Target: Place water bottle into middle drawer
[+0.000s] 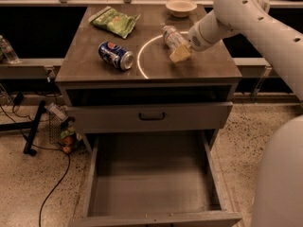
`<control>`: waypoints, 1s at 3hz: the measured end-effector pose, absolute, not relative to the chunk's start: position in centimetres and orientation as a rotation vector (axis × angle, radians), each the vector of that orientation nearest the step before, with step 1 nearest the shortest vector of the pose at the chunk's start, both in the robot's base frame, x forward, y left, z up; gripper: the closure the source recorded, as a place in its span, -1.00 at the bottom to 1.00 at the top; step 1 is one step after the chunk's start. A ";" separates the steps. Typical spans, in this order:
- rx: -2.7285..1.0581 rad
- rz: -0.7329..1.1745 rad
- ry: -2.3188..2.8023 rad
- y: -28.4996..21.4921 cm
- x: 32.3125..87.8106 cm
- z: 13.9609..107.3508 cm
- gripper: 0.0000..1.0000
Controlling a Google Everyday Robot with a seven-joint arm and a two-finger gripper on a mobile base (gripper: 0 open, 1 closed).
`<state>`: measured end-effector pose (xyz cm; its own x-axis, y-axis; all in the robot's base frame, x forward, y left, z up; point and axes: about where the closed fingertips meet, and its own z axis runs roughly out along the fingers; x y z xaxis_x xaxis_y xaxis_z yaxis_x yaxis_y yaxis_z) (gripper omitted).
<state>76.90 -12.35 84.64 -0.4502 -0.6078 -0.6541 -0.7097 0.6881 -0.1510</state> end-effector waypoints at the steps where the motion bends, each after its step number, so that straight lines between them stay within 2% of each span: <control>1: -1.074 0.157 2.121 -12.6 76.0 87.7 0.62; 2: -1.231 0.123 1.989 -12.1 73.6 91.5 1.00; 3: -1.228 0.116 1.985 -12.5 73.3 91.9 1.00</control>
Offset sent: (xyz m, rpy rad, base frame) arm -0.0652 -0.0009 0.1232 -0.1018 -0.2365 0.3090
